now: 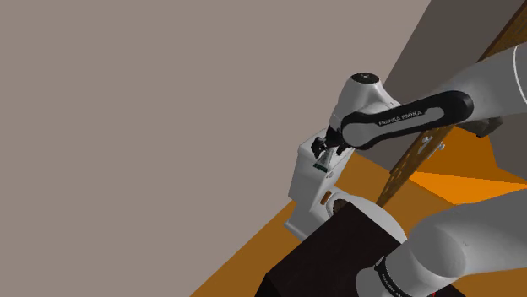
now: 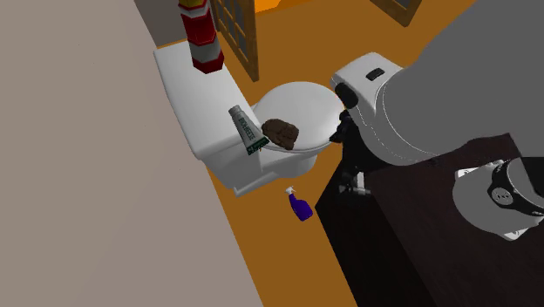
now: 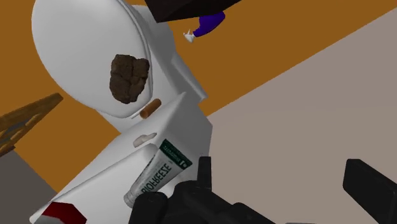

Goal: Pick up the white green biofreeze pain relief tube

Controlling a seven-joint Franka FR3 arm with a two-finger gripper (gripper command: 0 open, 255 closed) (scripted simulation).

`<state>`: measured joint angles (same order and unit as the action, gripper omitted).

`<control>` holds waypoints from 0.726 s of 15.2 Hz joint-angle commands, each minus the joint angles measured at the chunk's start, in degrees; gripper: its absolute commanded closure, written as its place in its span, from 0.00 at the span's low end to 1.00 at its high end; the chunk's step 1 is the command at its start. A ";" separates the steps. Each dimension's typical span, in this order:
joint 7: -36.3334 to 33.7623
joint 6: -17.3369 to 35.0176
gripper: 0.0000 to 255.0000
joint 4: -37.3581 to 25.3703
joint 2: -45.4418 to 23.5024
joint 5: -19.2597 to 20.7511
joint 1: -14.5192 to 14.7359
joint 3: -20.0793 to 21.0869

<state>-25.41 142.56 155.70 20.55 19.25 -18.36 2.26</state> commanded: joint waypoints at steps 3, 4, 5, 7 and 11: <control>-8.77 10.06 0.00 -1.86 -8.98 7.74 -5.72 0.67; -11.52 12.15 0.00 -2.68 -11.28 10.32 -7.24 0.89; -14.53 14.07 0.00 -3.64 -13.59 13.21 -8.70 1.03; -21.35 17.37 0.00 -5.98 -18.21 19.85 -11.22 0.85; -36.65 22.03 0.00 -12.15 -27.19 34.46 -13.40 -2.01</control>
<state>-58.17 163.24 145.30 -4.26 49.71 -31.09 1.30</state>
